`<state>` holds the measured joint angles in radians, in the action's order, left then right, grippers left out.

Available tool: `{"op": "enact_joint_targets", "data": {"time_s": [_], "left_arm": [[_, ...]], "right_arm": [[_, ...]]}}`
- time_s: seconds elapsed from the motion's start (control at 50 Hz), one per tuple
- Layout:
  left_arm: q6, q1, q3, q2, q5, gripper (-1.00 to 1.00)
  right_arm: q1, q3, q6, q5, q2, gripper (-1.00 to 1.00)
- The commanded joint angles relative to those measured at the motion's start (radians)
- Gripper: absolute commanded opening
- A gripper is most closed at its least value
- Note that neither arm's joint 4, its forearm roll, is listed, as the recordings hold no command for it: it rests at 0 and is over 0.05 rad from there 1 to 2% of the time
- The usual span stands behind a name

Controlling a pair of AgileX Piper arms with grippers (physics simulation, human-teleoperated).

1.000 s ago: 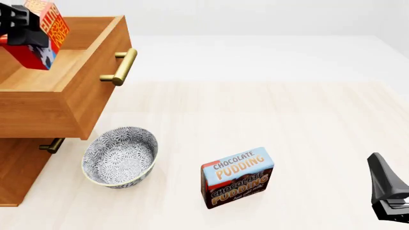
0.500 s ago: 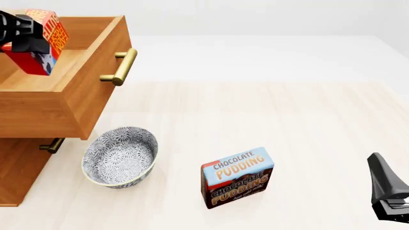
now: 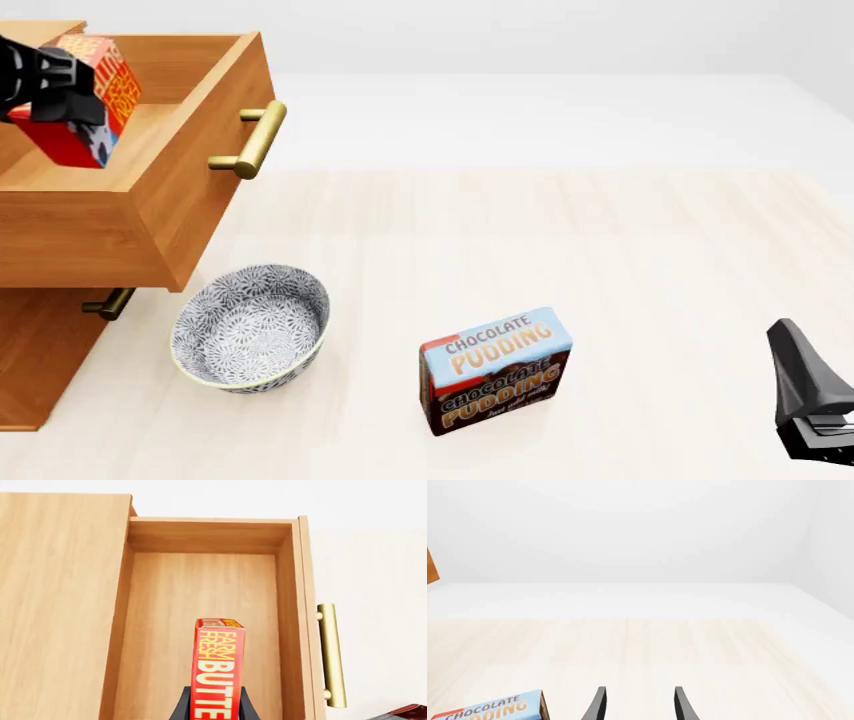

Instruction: Put the butter at the back in the top drawer of the cabinet and close it.

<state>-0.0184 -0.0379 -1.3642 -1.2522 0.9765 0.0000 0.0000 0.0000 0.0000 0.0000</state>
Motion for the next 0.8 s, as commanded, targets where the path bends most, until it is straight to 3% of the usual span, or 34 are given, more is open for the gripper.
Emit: {"op": "enact_joint_targets", "data": {"time_s": [0.02,0.8], "left_arm": [[-0.017,-0.017,0.004,0.006,-0.017,-1.0],[-0.019,-0.046,0.044,-0.016,-0.062,-1.0]], "right_arm": [[0.0,0.0,0.0,0.0,0.0,1.0],[0.0,0.0,0.0,0.0,0.0,1.0]]}}
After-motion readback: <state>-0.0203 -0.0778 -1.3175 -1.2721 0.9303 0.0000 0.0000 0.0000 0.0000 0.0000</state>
